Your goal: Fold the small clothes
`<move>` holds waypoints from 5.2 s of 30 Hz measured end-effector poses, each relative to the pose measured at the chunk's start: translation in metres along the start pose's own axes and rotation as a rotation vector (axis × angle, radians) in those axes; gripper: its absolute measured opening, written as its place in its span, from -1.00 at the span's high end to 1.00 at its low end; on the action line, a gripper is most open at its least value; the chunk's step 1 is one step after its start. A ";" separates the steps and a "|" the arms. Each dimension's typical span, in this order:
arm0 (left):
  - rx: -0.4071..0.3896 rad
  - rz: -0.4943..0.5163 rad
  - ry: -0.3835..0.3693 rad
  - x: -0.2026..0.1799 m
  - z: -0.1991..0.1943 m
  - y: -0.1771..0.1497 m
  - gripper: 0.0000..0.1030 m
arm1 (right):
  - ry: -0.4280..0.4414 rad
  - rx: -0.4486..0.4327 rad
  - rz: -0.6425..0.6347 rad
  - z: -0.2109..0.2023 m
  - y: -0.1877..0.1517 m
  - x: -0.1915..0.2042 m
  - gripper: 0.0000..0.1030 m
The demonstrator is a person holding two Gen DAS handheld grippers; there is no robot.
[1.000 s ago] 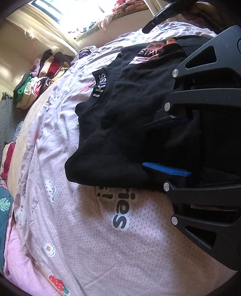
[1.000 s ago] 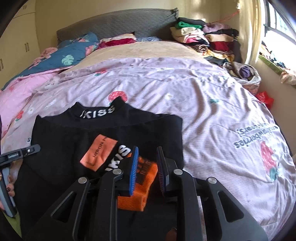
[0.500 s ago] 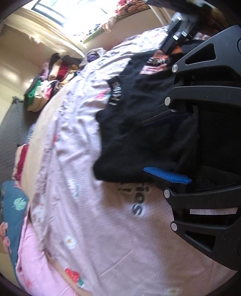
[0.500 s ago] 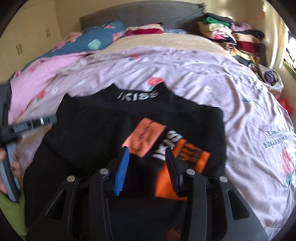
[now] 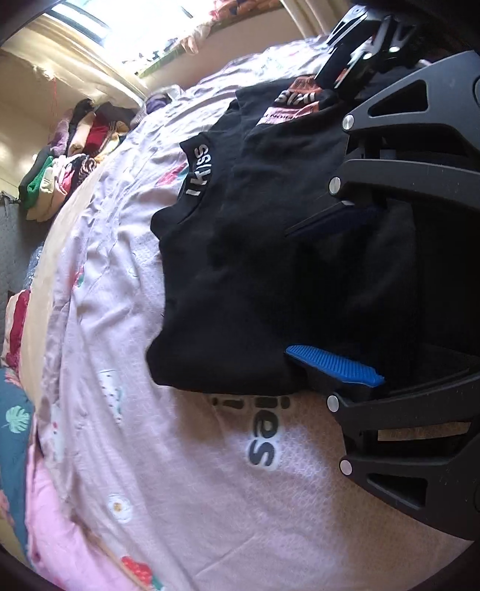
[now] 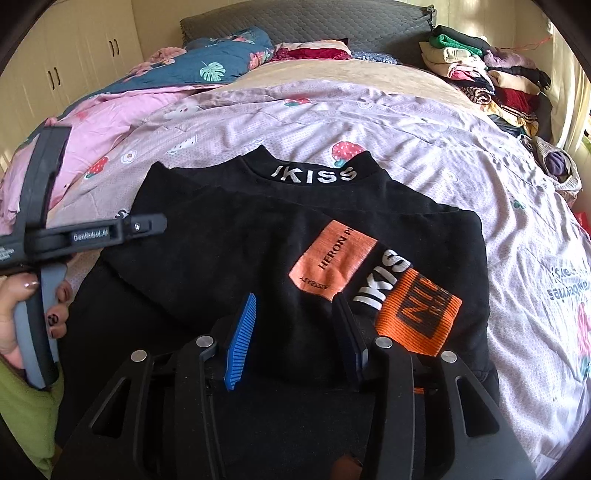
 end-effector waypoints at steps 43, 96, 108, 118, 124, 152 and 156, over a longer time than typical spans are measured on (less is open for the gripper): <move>0.006 0.085 0.008 -0.004 -0.027 -0.025 -0.44 | -0.022 -0.036 0.173 -0.029 -0.024 -0.016 -0.88; -0.138 0.163 -0.016 -0.047 -0.126 -0.060 -0.82 | -0.070 -0.247 0.199 -0.144 -0.039 -0.005 -0.91; -0.137 0.195 -0.009 -0.050 -0.135 -0.076 -0.82 | -0.065 -0.266 0.196 -0.163 -0.057 -0.001 -0.91; -0.116 0.212 -0.003 -0.045 -0.138 -0.092 -0.82 | -0.065 -0.245 0.195 -0.173 -0.074 0.002 -0.91; -0.101 0.218 0.006 -0.042 -0.139 -0.101 -0.82 | -0.067 -0.238 0.191 -0.177 -0.082 0.005 -0.91; 0.089 0.111 0.040 0.046 -0.135 -0.165 -0.82 | -0.069 -0.064 0.224 -0.154 -0.147 -0.003 -0.91; 0.112 0.102 0.009 0.055 -0.142 -0.180 -0.56 | -0.069 -0.057 0.226 -0.154 -0.152 -0.003 -0.91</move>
Point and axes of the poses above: each gripper's, at about its wrist camera, not at the fingertips, and z roughly the way its jaws point, x to its left, y to its top, the point moved 4 cm from there along z, roughly the way its jaws point, and after that the axes turned 8 degrees about -z, right-handed, at the moved point
